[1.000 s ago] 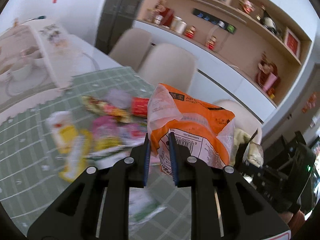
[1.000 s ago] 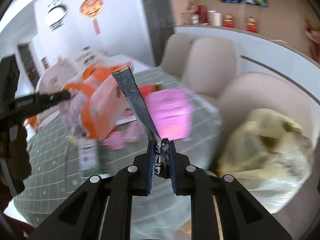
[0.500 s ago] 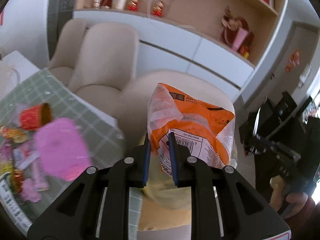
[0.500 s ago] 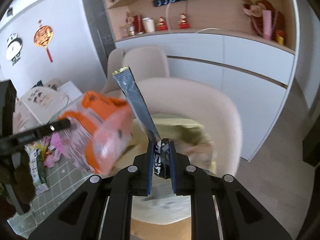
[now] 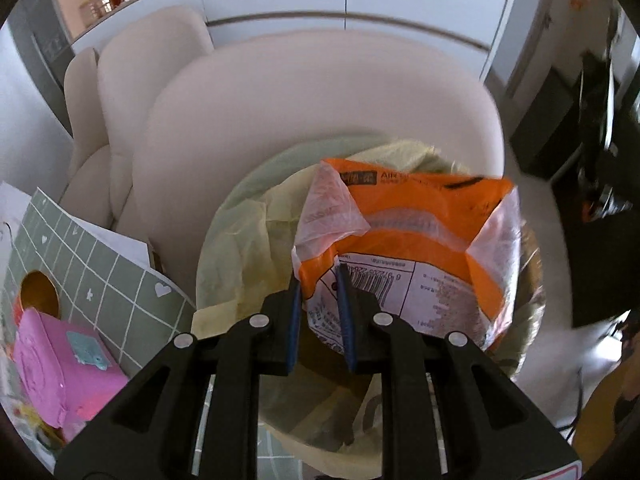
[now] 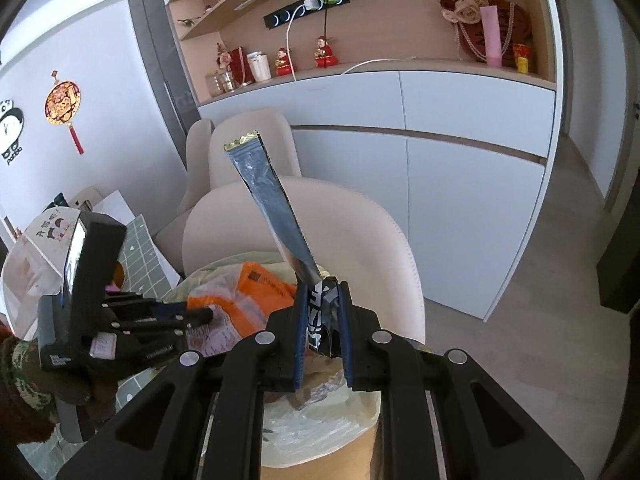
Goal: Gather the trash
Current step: 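Carry the orange chip bag with the left gripper over the yellow-lined bin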
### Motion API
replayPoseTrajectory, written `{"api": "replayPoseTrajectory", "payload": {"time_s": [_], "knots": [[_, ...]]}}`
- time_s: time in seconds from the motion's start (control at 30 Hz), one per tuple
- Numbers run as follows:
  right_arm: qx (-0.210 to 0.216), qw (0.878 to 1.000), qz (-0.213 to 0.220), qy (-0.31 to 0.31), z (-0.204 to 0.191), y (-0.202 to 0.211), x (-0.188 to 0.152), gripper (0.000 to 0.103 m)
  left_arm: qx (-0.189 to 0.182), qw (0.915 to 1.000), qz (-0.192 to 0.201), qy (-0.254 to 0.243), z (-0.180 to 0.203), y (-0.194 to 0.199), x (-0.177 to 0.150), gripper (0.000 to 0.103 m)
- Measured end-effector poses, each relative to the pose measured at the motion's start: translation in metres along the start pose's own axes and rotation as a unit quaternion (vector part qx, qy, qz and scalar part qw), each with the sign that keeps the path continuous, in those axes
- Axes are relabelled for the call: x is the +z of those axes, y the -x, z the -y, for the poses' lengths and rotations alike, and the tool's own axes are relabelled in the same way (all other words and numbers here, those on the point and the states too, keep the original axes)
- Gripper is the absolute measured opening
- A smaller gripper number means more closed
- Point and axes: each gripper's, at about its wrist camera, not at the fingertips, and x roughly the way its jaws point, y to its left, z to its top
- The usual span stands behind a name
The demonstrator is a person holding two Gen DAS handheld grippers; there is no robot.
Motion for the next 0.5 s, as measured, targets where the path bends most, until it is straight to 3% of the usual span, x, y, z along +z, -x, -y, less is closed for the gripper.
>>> {"api": "replayPoseTrajectory", "payload": {"time_s": [0.1, 0.17, 0.27, 0.33, 0.4, 0.5], "knots": [[0.007, 1.000, -0.011, -0.004, -0.004, -0.009, -0.002, 0.015, 0.004, 0.9999, -0.014, 0.002, -0.001, -0.005, -0.002, 0.016], [0.021, 0.999, -0.027, -0.008, -0.011, -0.019, -0.005, 0.015, -0.014, 0.9998, -0.001, 0.011, -0.006, 0.000, -0.001, 0.017], [0.043, 0.997, -0.063, -0.010, -0.025, -0.043, -0.011, 0.015, -0.063, 0.9967, 0.024, 0.044, -0.024, 0.016, -0.005, 0.027], [0.043, 0.996, -0.083, -0.007, -0.036, -0.061, -0.014, 0.015, -0.093, 0.9928, 0.041, 0.063, -0.039, 0.029, -0.008, 0.041], [0.049, 0.993, -0.107, -0.001, -0.046, -0.078, -0.015, 0.015, -0.115, 0.9886, 0.062, 0.074, -0.055, 0.047, -0.014, 0.046], [0.049, 0.988, -0.142, 0.026, -0.066, -0.104, -0.015, 0.015, -0.112, 0.9863, 0.089, 0.082, -0.078, 0.069, -0.027, 0.047]]}}
